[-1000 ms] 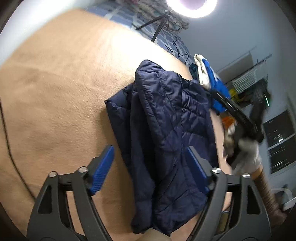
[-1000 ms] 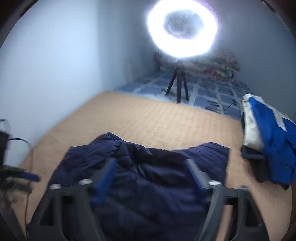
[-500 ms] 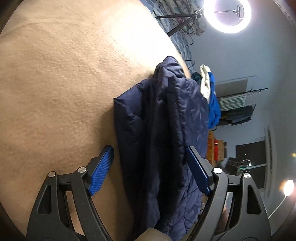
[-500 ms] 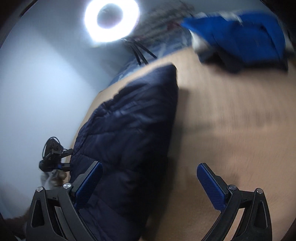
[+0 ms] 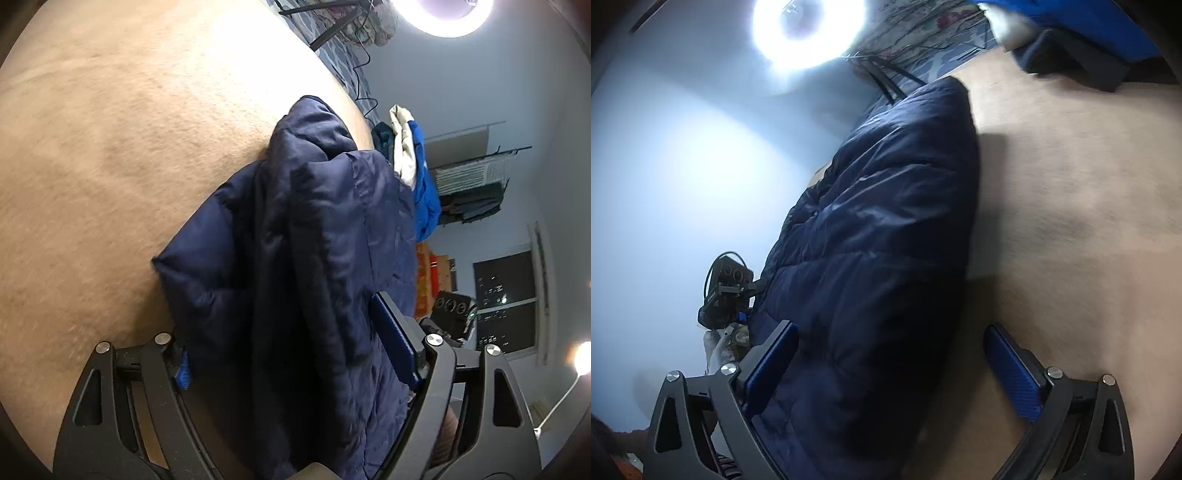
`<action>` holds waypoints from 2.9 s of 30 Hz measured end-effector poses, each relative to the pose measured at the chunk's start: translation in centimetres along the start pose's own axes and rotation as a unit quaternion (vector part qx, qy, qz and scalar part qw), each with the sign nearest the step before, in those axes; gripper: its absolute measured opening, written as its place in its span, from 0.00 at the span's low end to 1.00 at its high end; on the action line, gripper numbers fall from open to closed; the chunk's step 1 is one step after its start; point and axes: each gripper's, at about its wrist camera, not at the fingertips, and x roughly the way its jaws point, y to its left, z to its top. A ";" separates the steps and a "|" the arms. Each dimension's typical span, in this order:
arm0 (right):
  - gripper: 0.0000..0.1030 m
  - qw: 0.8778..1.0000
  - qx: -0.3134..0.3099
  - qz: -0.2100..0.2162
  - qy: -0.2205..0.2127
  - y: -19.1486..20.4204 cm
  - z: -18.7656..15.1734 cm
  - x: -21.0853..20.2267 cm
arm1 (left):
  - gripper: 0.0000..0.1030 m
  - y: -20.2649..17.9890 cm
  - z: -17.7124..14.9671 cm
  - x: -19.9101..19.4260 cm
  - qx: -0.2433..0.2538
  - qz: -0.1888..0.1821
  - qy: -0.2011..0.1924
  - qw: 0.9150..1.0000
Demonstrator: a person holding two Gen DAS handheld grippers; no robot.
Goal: Fold large clothes
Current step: 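Grasp the folded jacket bundle with both tools, then lift the folded jacket with both tools and carry it toward the pillows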
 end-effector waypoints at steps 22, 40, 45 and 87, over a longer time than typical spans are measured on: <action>0.27 0.982 -0.097 -0.156 0.040 9.6 1.4 2.9 | 0.19 -9.0 -3.1 0.9 0.173 0.169 -0.023 0.970; 0.19 0.928 -0.194 -0.317 0.013 15.5 -0.8 -2.8 | 0.16 -17.8 -8.4 1.7 0.276 0.184 -0.046 0.942; 0.19 0.921 -0.199 -0.335 -0.014 15.5 0.2 -6.7 | 0.16 -21.8 -7.2 3.5 0.301 0.167 -0.040 0.938; 0.18 0.878 -0.139 -0.430 -0.159 -7.3 35.8 -16.8 | 0.15 -43.7 20.3 34.6 0.392 0.185 -0.119 0.893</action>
